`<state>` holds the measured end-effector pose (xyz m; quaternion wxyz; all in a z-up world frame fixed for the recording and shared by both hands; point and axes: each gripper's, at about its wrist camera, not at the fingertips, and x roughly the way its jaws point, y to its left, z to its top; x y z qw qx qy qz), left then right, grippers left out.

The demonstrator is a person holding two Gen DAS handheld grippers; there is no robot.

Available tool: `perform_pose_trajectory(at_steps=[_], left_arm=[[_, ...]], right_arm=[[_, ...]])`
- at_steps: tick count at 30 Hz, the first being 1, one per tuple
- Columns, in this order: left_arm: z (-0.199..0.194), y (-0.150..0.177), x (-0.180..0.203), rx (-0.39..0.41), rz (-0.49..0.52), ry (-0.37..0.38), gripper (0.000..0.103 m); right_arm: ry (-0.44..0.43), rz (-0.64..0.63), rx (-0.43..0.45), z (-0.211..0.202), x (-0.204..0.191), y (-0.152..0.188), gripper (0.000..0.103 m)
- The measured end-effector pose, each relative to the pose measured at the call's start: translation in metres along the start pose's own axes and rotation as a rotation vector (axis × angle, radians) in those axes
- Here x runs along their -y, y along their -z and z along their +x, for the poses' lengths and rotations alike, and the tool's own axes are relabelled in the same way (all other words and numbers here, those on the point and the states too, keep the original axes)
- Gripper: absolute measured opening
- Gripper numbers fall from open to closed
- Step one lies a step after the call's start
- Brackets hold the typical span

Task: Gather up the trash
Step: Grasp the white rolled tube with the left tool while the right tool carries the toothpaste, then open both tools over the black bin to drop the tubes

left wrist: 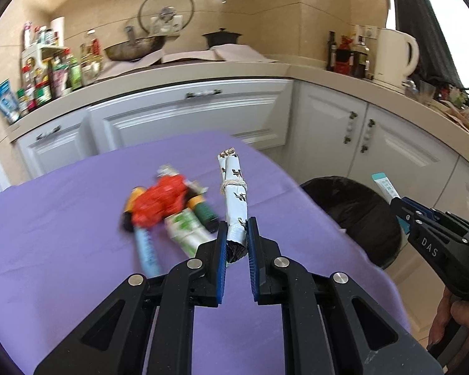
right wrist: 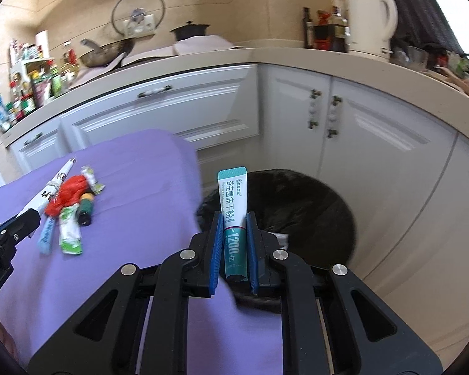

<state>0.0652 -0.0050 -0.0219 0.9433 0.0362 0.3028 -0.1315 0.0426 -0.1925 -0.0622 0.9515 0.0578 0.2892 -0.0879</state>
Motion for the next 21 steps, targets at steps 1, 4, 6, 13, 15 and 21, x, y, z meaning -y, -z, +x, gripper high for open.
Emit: perform_pose_trajectory(at_steps=[1,4,6,13,15,21], left_arm=[[0.003,-0.002,0.006,0.002,0.010,0.012,0.013],[0.010,-0.008,0.024,0.008,0.034,0.040,0.013],[0.015,-0.010,0.036,0.005,0.054,0.059,0.013],[0.031,-0.012,0.067,-0.005,0.108,0.099,0.013],[0.036,-0.014,0.073,-0.008,0.114,0.103,0.013],[0.048,-0.017,0.084,-0.020,0.118,0.105,0.013]], right_arm=[[0.016,0.009,0.004,0.000,0.006,-0.001,0.015],[0.045,0.024,0.009,0.001,0.019,-0.002,0.015],[0.061,0.031,0.011,0.003,0.027,-0.002,0.015],[0.103,0.051,0.010,0.012,0.049,-0.003,0.015],[0.109,0.055,0.008,0.014,0.053,-0.003,0.015],[0.118,0.067,0.006,0.020,0.064,-0.002,0.015]])
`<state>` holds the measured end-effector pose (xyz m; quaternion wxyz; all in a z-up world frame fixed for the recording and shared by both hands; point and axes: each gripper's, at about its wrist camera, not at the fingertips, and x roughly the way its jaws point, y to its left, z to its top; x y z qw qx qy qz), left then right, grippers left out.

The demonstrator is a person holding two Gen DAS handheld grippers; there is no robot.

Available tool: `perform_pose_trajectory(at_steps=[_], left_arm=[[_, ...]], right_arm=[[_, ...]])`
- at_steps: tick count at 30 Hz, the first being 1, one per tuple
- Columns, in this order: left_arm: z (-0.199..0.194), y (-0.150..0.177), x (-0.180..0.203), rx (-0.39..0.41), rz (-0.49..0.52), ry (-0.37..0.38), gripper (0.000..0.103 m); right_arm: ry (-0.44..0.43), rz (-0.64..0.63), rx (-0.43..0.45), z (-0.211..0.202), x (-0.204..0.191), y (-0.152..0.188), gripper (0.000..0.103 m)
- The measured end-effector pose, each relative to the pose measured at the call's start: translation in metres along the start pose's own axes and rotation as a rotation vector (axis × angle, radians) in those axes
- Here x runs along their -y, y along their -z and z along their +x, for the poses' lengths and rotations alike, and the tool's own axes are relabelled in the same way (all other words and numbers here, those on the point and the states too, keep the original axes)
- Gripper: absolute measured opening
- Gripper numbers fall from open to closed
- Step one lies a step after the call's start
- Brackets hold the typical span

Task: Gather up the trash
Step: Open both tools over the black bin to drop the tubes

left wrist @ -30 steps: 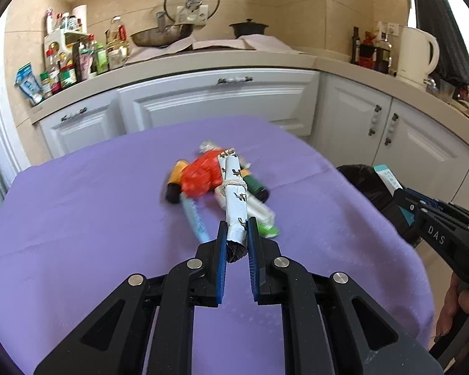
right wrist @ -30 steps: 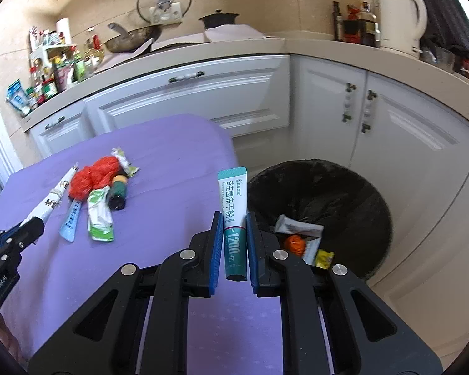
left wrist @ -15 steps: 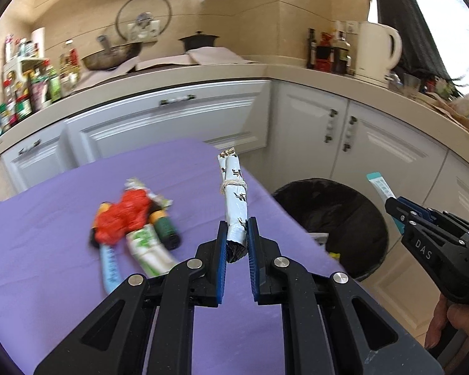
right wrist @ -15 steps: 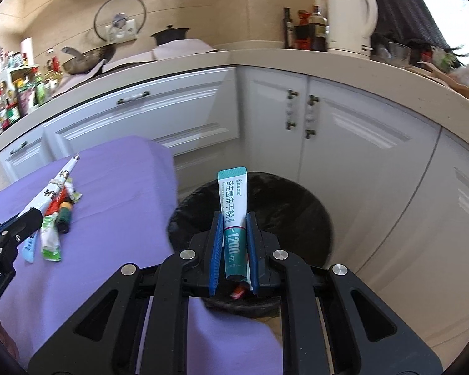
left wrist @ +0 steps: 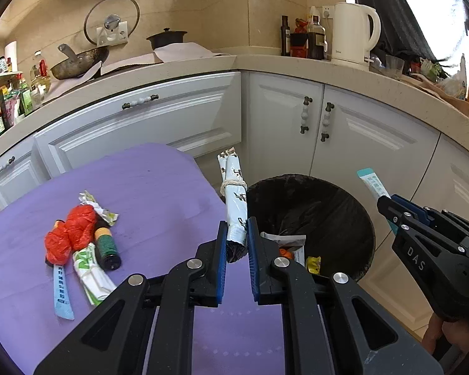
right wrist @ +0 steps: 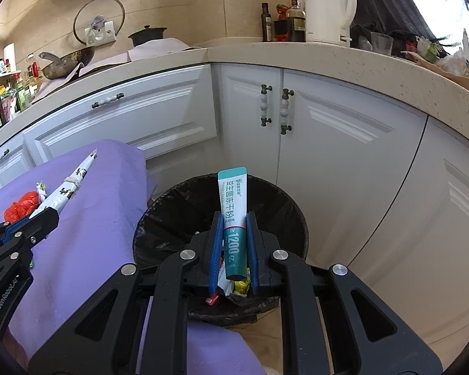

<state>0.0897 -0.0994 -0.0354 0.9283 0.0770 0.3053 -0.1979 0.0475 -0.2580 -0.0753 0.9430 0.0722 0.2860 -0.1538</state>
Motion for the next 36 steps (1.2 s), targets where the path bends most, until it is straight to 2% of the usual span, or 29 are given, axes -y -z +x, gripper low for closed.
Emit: perform_pose_trajectory(at_steps=[20,21,23,27,36], left_arm=[[0.059,-0.012,0.030,-0.072,0.038,0.006,0.015],[0.062,-0.013,0.032,-0.076,0.041,0.003,0.018],[0.066,-0.014,0.033,-0.089,0.041,0.010,0.021],[0.068,-0.016,0.031,-0.093,0.025,0.008,0.035],[0.050,-0.018,0.016,-0.064,-0.008,-0.008,0.044]], right_arm=[[0.016,0.020,-0.019,0.037,0.022,-0.006,0.017],[0.017,0.023,-0.022,0.040,0.023,-0.006,0.018],[0.015,0.029,-0.035,0.046,0.025,-0.006,0.027],[0.023,0.038,-0.048,0.053,0.028,-0.004,0.028],[0.005,0.038,-0.042,0.045,0.017,-0.004,0.029]])
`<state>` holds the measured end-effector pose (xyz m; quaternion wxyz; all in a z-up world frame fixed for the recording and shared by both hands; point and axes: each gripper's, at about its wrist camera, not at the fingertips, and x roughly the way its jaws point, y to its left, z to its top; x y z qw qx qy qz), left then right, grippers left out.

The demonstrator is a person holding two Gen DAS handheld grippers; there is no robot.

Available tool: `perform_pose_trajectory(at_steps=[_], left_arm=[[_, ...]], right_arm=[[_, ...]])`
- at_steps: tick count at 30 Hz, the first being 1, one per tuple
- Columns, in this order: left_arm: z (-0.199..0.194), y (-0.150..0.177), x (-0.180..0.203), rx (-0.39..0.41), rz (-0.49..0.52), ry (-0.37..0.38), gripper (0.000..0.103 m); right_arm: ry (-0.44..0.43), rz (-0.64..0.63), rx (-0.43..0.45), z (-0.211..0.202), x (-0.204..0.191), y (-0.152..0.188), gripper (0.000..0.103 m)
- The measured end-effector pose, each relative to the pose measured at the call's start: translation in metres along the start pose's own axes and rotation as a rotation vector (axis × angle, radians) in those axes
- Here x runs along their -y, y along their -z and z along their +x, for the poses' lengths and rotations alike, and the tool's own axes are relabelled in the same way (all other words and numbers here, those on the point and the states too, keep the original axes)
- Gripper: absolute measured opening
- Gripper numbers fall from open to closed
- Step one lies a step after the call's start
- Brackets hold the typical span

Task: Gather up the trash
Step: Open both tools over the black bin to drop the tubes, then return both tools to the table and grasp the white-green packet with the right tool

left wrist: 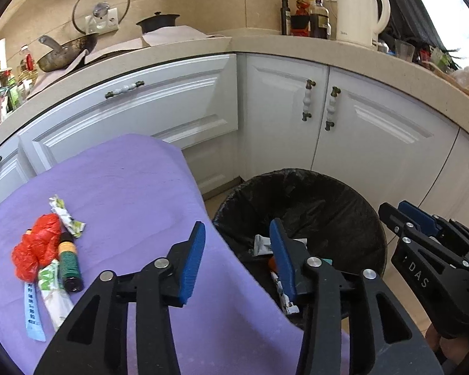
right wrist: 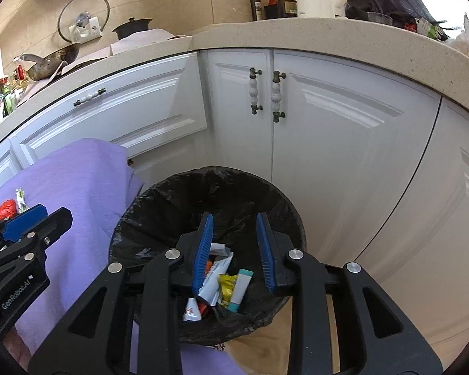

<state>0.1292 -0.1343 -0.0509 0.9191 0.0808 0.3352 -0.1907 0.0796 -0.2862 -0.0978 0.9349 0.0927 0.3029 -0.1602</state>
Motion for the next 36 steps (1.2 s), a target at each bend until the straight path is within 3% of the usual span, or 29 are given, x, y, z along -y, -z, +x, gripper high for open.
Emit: perform_pose_trajectory(at_steps=[4,19,36], left_arm=[[-0.015,0.004,-0.016,0.008,-0.023,-0.015,0.048],[-0.075,0.045,-0.130,0.014,-0.171,-0.195,0.054],[-0.113,0.111,-0.252,-0.049,-0.383,-0.402,0.054]], right_arm=[[-0.027,-0.002,0.005,-0.008,-0.014,0.000,0.038],[-0.192,-0.124,0.009,-0.035,-0.116,0.005,0.038],[-0.355,-0.314,-0.054,-0.052,-0.234,0.036,0.039]])
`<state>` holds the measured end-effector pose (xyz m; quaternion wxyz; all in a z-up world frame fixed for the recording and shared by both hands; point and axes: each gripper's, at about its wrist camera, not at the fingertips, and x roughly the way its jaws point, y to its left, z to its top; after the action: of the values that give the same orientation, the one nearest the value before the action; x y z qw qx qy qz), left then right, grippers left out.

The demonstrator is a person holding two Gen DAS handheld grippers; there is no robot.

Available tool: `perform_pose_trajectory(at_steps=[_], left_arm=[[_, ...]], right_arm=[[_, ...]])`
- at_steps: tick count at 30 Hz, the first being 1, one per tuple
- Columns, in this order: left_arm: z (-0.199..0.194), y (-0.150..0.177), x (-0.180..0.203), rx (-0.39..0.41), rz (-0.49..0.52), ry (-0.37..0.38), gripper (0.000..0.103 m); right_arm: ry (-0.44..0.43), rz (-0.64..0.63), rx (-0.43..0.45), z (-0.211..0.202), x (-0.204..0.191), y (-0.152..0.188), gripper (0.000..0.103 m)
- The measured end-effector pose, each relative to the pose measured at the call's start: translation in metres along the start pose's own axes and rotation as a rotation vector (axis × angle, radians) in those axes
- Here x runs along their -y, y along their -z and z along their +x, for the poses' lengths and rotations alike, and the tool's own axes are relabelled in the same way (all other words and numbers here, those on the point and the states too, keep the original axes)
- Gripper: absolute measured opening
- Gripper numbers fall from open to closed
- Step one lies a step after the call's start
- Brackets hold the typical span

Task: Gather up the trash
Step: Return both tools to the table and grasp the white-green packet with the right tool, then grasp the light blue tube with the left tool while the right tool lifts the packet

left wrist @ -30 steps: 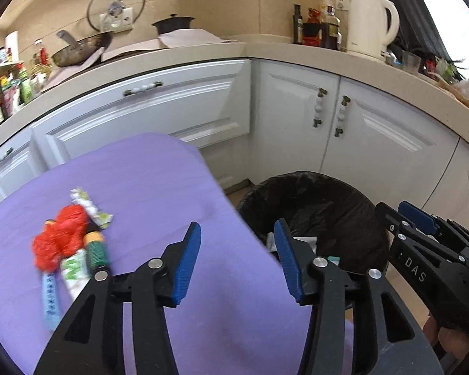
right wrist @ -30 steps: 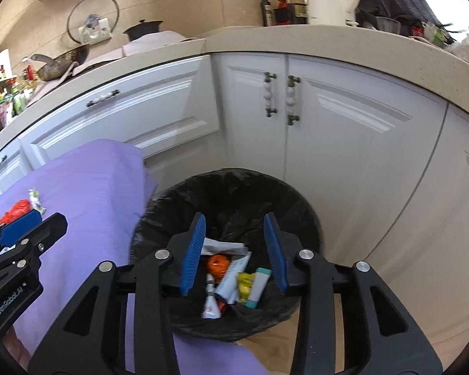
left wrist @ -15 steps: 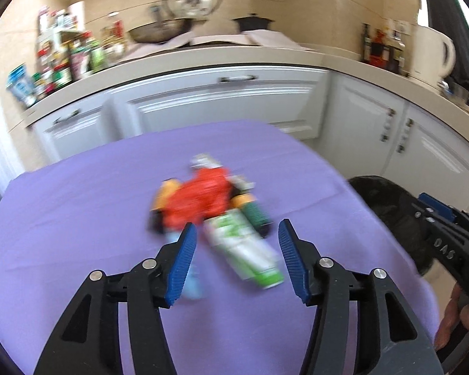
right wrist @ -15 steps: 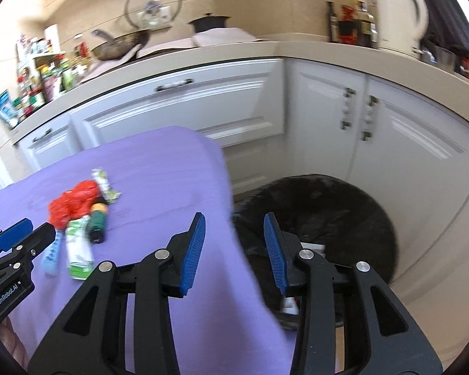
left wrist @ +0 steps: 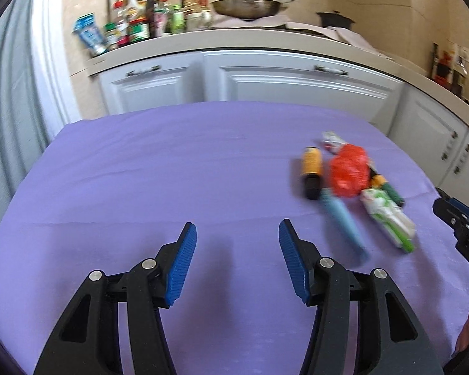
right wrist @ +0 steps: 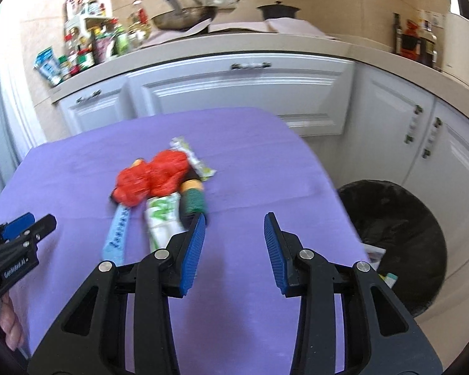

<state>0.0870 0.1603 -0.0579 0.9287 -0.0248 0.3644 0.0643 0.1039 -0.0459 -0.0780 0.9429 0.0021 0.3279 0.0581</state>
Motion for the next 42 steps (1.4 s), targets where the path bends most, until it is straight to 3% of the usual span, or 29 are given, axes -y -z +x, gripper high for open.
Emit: perform_pose_trajectory(at_steps=[11,24,25,30,42], left_arm=[[0.007,0.001,-0.038,-0.009,-0.055,-0.049,0.057],[0.013,0.004,-0.044,-0.036,-0.060,-0.048,0.059],[0.013,0.005,-0.044,-0.038,-0.059,-0.046,0.060],[0.012,0.004,-0.036,-0.038,-0.046,-0.036,0.060],[0.004,0.004,0.006,-0.043,0.003,0.031,0.060]], right_arm=[[-0.041,-0.082,-0.061,0.018,-0.041,0.000,0.039],[-0.041,-0.116,-0.165,0.040,-0.051,0.006,0.038],[-0.044,-0.117,-0.162,0.039,-0.050,0.007,0.032],[-0.056,-0.131,-0.142,0.031,-0.050,0.009,0.029],[-0.057,-0.096,-0.056,-0.001,-0.031,0.009,0.026]])
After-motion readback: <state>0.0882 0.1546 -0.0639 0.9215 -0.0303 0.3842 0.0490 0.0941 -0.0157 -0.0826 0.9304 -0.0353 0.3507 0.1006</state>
